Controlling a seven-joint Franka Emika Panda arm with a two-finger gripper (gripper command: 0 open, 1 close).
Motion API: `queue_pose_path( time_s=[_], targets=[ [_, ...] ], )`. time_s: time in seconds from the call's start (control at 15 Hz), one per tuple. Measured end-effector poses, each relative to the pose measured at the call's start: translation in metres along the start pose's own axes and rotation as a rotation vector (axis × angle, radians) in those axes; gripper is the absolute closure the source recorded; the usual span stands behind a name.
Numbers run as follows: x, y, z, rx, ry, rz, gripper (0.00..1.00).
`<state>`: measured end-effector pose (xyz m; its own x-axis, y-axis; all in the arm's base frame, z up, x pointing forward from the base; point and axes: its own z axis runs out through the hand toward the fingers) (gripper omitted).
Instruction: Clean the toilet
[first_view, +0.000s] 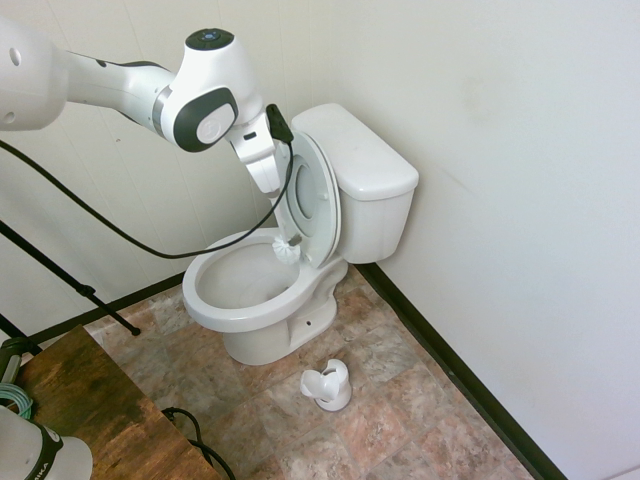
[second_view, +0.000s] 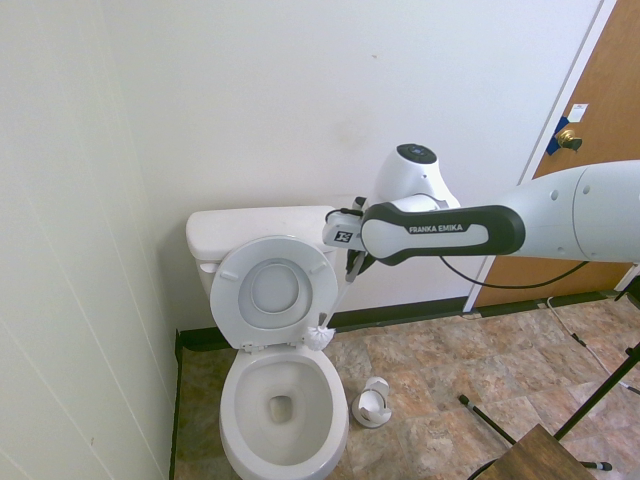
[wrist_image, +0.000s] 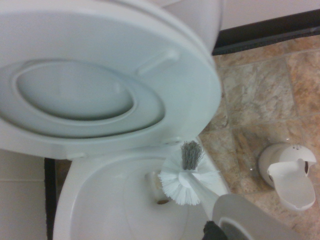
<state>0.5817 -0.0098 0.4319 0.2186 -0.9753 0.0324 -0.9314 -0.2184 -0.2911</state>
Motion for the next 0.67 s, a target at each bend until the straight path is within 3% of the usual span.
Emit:
queue_pose_path(
  time_s=[0.67],
  targets=[
    [0.095, 0.049, 0.041, -0.092, 0.046, 0.106, 1.00]
  ],
)
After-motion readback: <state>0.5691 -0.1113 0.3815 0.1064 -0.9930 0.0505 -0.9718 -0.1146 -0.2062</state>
